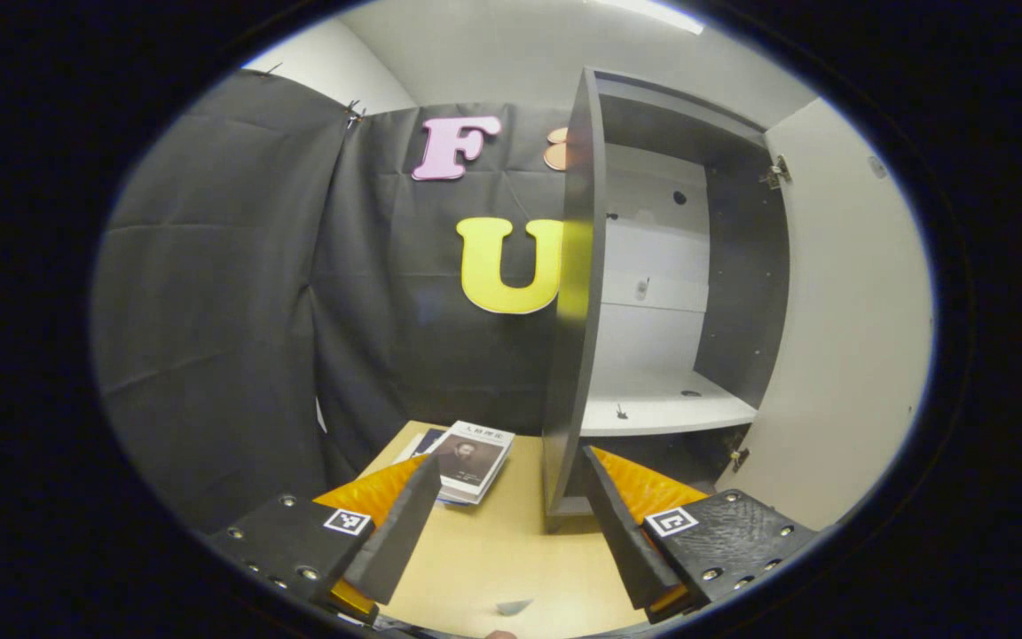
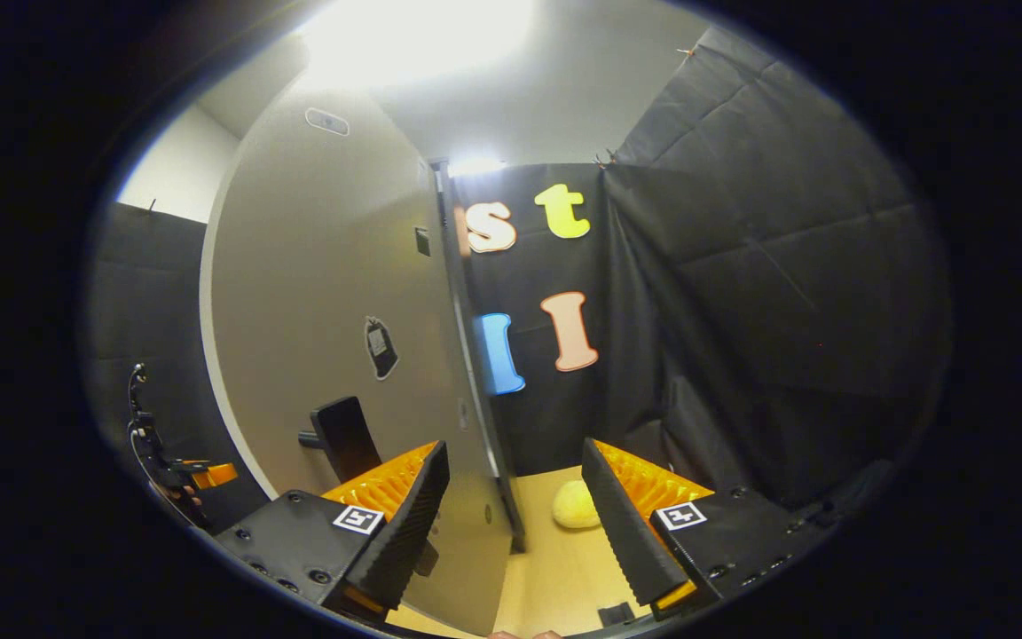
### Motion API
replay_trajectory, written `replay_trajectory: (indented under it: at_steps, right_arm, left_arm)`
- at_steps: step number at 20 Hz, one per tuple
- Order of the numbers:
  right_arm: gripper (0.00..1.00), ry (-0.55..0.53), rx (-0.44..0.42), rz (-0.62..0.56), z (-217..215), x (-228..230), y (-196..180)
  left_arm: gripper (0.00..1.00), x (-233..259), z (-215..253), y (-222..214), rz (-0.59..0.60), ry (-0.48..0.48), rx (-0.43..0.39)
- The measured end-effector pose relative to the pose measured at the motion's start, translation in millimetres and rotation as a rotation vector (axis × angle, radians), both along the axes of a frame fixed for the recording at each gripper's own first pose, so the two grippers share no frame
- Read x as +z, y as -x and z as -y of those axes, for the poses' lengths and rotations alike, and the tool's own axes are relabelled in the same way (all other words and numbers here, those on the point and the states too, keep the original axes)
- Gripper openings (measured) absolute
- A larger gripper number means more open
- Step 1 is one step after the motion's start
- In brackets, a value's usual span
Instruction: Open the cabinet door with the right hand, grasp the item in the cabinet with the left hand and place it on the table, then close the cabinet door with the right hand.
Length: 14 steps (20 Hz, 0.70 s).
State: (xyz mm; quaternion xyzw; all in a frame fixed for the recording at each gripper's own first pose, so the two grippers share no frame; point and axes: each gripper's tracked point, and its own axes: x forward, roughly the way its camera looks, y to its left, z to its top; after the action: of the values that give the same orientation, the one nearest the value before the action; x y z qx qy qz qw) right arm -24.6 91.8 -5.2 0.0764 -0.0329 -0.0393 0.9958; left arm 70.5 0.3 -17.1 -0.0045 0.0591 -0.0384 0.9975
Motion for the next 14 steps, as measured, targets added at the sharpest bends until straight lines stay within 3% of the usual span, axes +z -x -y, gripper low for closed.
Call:
replay_trajectory:
  at_steps: [2, 3, 14]
  right_arm:
    - [0.95, -0.018, 0.046, 0.002, -25, -4, -5]
    - [0.95, -0.023, 0.062, 0.007, -35, -4, -9]
    - [0.96, 0.013, 0.259, -0.006, -135, -9, -61]
  left_arm:
    - [0.98, 0, -9, 0, 0.006, -0.006, -0.002]
    - [0.94, 4, -11, 2, 0.007, -0.003, -0.005]
    - [0.96, -18, -35, -11, -0.031, 0.038, -0.007]
